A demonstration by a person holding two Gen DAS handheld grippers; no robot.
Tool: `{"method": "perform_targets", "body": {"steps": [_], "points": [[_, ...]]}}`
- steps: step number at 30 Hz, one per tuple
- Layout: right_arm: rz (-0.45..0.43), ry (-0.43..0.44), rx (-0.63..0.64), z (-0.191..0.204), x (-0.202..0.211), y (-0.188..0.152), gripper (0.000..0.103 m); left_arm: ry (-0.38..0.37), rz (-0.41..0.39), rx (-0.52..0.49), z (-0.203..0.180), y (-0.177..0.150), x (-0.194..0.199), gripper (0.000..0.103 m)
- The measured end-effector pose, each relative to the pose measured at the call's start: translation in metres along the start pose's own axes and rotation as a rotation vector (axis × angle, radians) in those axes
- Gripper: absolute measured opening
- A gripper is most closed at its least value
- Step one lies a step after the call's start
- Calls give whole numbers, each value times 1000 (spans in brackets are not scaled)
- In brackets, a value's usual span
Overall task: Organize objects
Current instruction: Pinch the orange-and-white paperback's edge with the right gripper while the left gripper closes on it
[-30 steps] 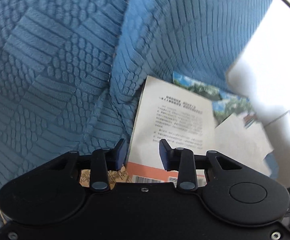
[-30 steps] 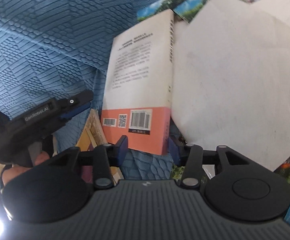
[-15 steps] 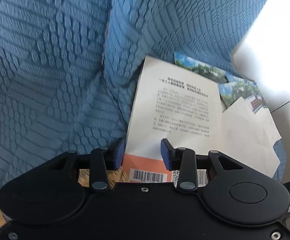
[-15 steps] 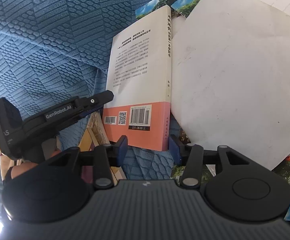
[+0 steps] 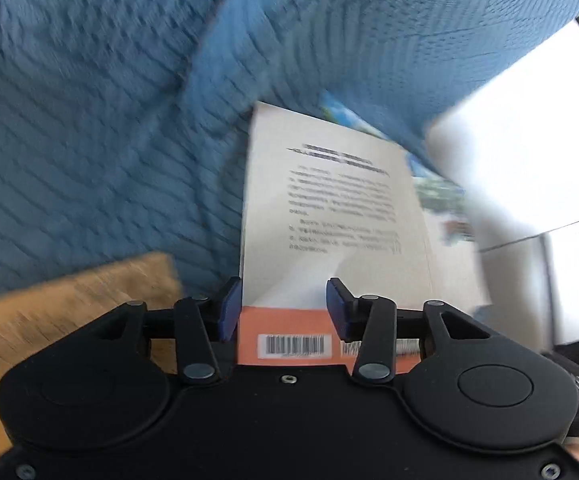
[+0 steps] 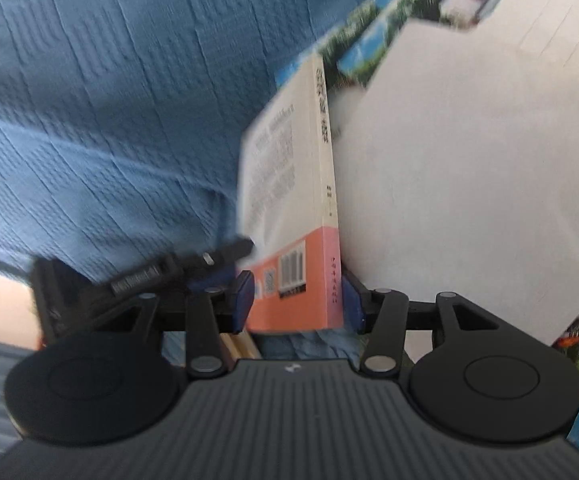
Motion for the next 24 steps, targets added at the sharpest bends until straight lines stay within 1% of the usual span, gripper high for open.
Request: {"method": "perform_targets", "body": {"steps": [2,4,6,8,10,13,14,16,17,18,22,24], "points": [[-33,39,-3,4,6,6,50,-70,9,21,-6,-3,2,40],[-45,38,-6,2,7,11,50,-124,16,47,-11,-5,2,39],[-24,21,-28,-3,3,10,50,-168,20,75,-14,-7,3,38],[-8,-8,-43,-9,-2,6,49,-178,24,90,-16,-6,1,38],[1,-24,-51,-14,-7,3,46,-170,23,111,-12,-6,0,38],[-20,-24,-48,-14,-4,5,27,-196,32,170,-7,-10,-2,38],[-31,-10,-45,-12,-1,7,23,-205,31,188,-6,-11,-2,38],[-49,24,-27,-7,1,10,19,-221,22,215,-5,-15,0,41],[-56,36,-16,-3,3,10,18,-226,15,234,-5,-18,1,47],[-62,43,-8,0,3,11,18,-234,18,259,-4,-21,1,48],[-62,85,-38,3,5,11,19,-270,8,355,-4,-38,6,48],[-62,94,-44,4,7,10,19,-309,0,406,-5,-46,7,47]]}}
Point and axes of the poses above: each gripper's, at about its wrist camera, not at the fingertips, and x roughly against the way its jaws point, z to its left, y to its top, the point moved 6 cm from there along -x, roughly the way its jaws point, and after that the axes turned 1 degree about z, right-handed, at the moved point
